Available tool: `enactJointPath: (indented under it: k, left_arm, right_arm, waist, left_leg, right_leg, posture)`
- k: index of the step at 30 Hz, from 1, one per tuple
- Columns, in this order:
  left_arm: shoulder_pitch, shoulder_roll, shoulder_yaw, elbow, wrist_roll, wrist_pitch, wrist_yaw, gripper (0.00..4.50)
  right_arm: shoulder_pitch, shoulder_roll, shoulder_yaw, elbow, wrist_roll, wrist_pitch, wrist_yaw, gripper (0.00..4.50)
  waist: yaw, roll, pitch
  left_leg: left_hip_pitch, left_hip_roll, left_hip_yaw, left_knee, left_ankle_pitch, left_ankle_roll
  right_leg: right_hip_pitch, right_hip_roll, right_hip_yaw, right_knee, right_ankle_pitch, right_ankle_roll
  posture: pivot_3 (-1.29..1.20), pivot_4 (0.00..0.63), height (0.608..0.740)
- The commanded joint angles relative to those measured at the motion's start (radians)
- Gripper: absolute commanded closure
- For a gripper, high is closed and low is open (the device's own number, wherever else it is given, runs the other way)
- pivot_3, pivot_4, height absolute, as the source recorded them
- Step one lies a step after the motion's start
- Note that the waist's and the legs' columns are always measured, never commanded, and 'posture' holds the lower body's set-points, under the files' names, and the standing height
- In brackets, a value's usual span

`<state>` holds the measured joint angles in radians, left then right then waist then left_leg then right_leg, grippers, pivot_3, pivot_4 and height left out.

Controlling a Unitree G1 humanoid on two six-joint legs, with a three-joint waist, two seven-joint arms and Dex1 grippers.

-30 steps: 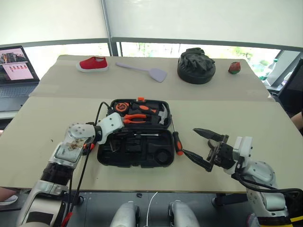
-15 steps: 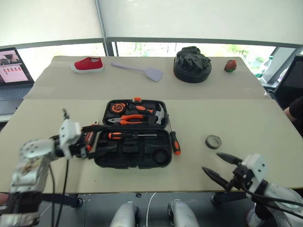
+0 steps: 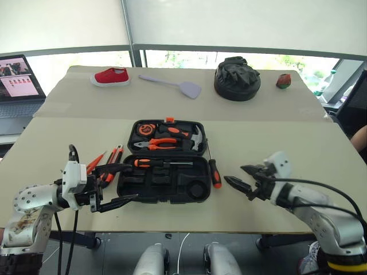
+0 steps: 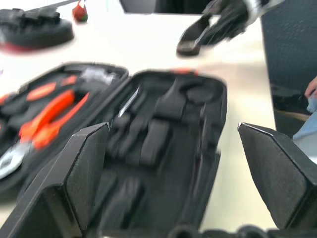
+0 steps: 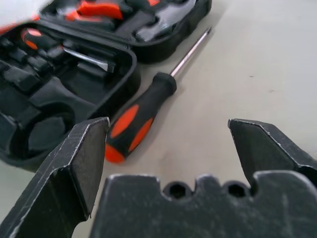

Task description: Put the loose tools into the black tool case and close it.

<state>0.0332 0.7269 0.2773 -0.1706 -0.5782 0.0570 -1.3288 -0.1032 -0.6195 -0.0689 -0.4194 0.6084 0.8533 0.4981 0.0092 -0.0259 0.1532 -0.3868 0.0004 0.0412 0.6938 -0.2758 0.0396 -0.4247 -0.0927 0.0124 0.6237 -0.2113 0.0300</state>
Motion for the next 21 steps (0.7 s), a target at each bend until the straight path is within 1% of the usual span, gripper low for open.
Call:
enactJointPath:
  k: [1, 5, 9, 16, 18, 21]
  left_arm:
    - [0.002, -0.005, -0.002, -0.048, -0.018, 0.006, 0.025, 0.03]
    - [0.015, -0.008, -0.002, -0.064, -0.016, 0.004, 0.039, 0.03]
    - [0.032, -0.006, 0.004, -0.068, -0.015, -0.003, 0.046, 0.03]
    - [0.050, -0.009, 0.004, -0.075, -0.012, -0.014, 0.061, 0.03]
    - [0.052, -0.011, 0.001, -0.078, -0.011, -0.016, 0.065, 0.03]
    - [0.053, -0.015, -0.004, -0.078, -0.008, -0.019, 0.070, 0.03]
  right_arm:
    - [-0.086, -0.002, 0.061, -0.001, -0.029, 0.136, -0.068, 0.00]
    - [-0.141, 0.044, 0.081, 0.001, -0.012, 0.211, -0.100, 0.00]
    - [-0.163, 0.050, 0.105, 0.005, -0.027, 0.254, -0.101, 0.00]
    - [-0.229, 0.096, 0.064, 0.000, -0.008, 0.351, -0.142, 0.00]
    - [-0.240, 0.093, 0.054, -0.001, -0.003, 0.382, -0.143, 0.00]
    - [-0.257, 0.082, 0.076, 0.011, -0.015, 0.400, -0.138, 0.00]
  waist:
    - [-0.002, 0.000, 0.000]
    - [-0.004, 0.000, 0.000]
    - [-0.011, 0.000, 0.000]
    - [-0.021, -0.001, 0.000]
    - [-0.022, 0.000, 0.000]
    - [-0.021, 0.000, 0.000]
  left_leg:
    - [0.000, 0.000, 0.000, 0.000, 0.000, 0.000]
    - [0.000, 0.000, 0.000, 0.000, 0.000, 0.000]
    - [0.000, 0.000, 0.000, 0.000, 0.000, 0.000]
    - [0.001, 0.001, 0.000, 0.000, 0.000, 0.000]
    - [0.000, 0.001, 0.000, 0.000, 0.000, 0.000]
    - [0.000, 0.000, 0.000, 0.000, 0.000, 0.000]
  right_leg:
    - [0.000, 0.000, 0.000, 0.000, 0.000, 0.000]
    - [0.000, 0.001, 0.000, 0.000, 0.000, 0.000]
    - [0.001, 0.001, 0.000, 0.000, 0.000, 0.000]
    - [0.001, 0.002, 0.000, 0.000, 0.000, 0.000]
    - [0.000, 0.002, 0.000, 0.000, 0.000, 0.000]
    - [0.000, 0.001, 0.000, 0.000, 0.000, 0.000]
  posture:
    - [0.00, 0.150, 0.740]
    - [0.00, 0.150, 0.740]
    - [0.00, 0.150, 0.740]
    - [0.00, 0.150, 0.740]
    - [0.00, 0.150, 0.740]
    - [0.00, 0.150, 0.740]
